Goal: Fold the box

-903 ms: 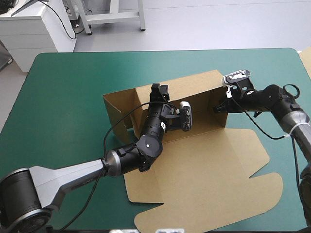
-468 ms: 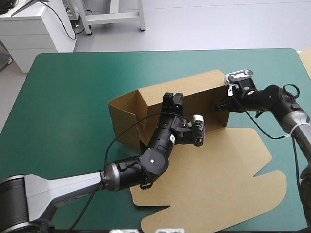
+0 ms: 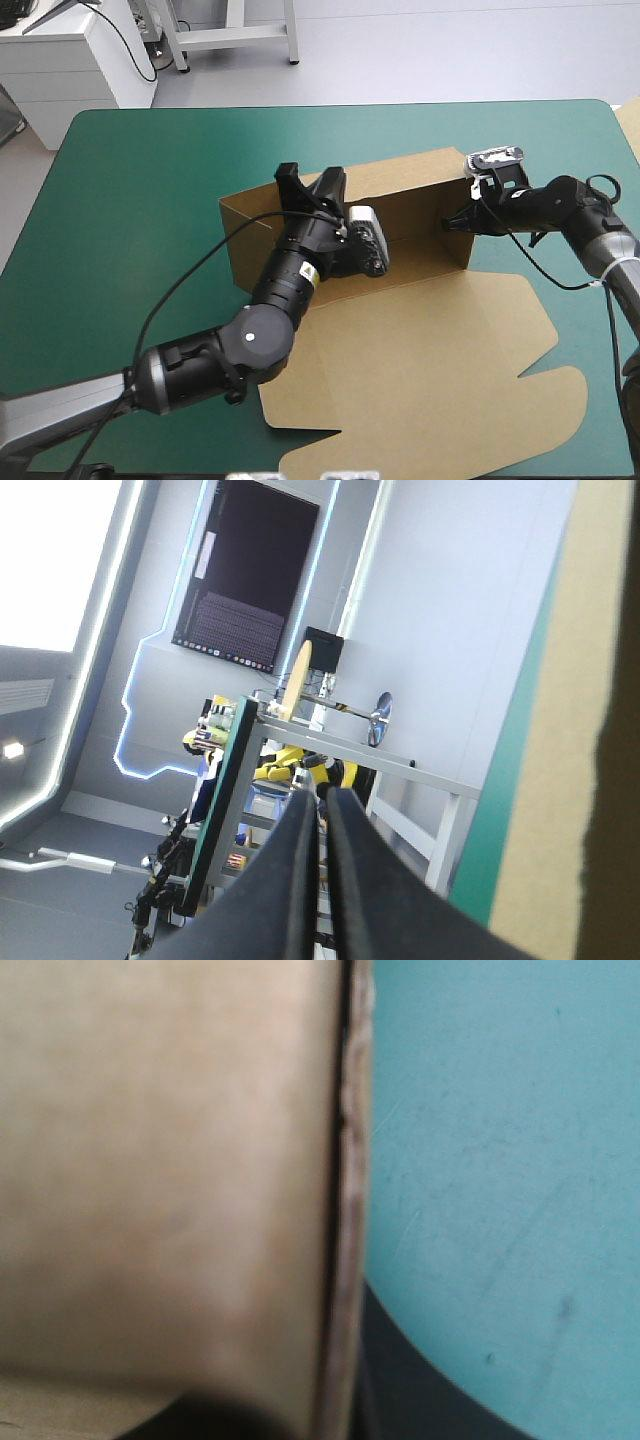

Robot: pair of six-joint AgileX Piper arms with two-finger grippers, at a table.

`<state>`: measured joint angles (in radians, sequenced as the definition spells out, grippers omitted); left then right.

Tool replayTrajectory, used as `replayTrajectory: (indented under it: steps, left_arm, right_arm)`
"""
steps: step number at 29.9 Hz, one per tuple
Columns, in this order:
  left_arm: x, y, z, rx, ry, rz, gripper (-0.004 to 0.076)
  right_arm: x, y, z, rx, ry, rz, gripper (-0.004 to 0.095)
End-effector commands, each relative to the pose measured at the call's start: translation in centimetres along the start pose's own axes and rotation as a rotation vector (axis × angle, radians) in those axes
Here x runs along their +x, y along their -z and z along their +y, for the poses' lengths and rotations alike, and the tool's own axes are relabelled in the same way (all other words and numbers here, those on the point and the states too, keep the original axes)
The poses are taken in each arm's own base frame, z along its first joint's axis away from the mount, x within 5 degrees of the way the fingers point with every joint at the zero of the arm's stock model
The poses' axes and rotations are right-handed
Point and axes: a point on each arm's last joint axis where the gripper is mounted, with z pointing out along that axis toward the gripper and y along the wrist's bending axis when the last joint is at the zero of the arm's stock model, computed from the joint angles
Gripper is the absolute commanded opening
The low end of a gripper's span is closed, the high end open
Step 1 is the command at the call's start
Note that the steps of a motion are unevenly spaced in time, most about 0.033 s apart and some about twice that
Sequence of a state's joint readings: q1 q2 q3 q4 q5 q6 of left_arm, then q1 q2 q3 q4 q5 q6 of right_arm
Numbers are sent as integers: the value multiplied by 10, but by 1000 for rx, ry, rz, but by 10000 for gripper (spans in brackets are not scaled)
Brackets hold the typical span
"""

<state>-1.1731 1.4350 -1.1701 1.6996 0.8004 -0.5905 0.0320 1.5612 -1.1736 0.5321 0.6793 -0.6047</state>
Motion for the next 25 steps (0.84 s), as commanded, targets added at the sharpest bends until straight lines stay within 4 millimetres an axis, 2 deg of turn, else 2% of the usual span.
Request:
replayTrajectory:
  steps: [1, 5, 12, 18, 25]
  left_arm:
    - [6, 23, 50, -157, 55, -25, 3]
    - [30, 26, 78, -219, 128, 33, 3]
    - [99, 10, 110, -214, 383, 248, 3]
    - [160, 4, 124, -242, 593, 433, 3]
    - [212, 10, 129, -234, 774, 598, 3]
  right_arm:
    - [1, 23, 11, -47, -17, 30, 1]
    - [3, 41, 19, -65, -43, 36, 1]
    - [12, 63, 31, -104, -111, 117, 1]
    - [13, 61, 38, -115, -126, 133, 1]
    - [10, 47, 37, -99, -162, 149, 1]
